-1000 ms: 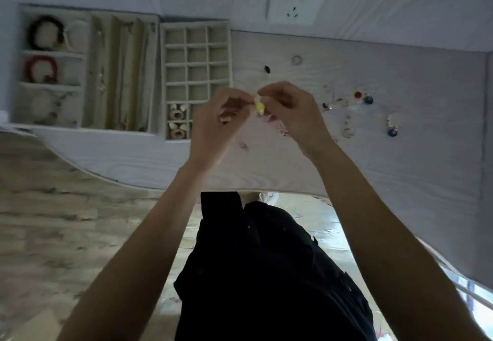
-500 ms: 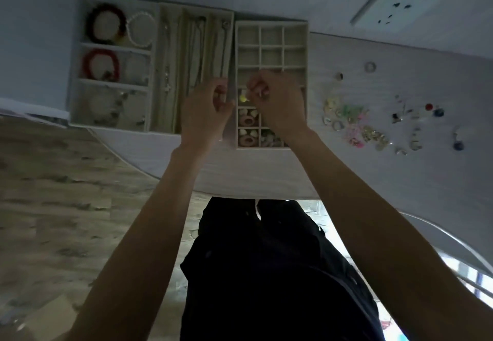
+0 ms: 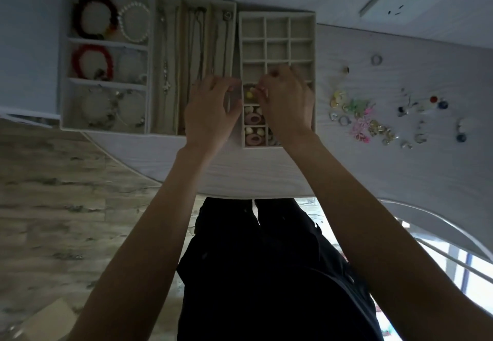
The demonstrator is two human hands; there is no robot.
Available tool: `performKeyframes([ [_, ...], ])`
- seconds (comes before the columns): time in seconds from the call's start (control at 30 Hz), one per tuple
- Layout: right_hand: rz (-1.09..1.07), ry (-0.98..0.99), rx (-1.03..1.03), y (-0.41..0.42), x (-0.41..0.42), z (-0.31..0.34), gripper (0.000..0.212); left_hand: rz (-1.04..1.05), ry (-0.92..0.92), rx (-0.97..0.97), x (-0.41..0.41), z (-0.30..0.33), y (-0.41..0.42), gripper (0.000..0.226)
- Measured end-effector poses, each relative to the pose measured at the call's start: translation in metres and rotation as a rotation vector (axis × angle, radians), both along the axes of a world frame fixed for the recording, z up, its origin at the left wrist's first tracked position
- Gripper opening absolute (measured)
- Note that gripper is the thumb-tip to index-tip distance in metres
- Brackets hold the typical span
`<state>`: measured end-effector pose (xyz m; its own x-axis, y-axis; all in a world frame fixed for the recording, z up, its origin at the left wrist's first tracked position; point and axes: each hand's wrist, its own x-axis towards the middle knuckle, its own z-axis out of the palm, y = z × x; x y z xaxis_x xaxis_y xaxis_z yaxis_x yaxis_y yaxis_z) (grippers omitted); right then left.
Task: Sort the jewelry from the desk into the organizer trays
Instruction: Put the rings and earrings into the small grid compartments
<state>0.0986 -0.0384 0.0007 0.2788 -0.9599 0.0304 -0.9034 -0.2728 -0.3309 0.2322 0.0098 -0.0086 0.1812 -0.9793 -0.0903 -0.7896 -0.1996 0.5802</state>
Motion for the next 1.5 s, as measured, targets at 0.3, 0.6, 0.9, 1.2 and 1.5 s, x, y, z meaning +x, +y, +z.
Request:
performKeyframes([
  [0.3,0.150,0.240,-0.180,0.003,-0.004,-0.002,0.013,-0.103,-0.093,-0.071,0.001,-0.002,-0.005,0.026],
  [0.6,-0.062,-0.012,-0.051,0.004,-0.002,-0.006,0.003,-0.159,-0.155,-0.096,0.005,-0.003,-0.013,0.023],
  [0.9,-0.085,-0.066,0.037,-0.002,0.003,-0.009,0.003,-0.159,-0.152,-0.104,0.004,-0.004,-0.015,0.023],
  [1.2,-0.196,-0.105,-0.006,0.000,0.006,-0.019,0.021,-0.163,-0.154,-0.120,0.004,-0.003,-0.014,0.023],
  [1.5,-0.185,-0.190,0.049,0.004,-0.002,-0.017,0.024,-0.195,-0.198,-0.172,0.005,-0.007,-0.012,0.024],
])
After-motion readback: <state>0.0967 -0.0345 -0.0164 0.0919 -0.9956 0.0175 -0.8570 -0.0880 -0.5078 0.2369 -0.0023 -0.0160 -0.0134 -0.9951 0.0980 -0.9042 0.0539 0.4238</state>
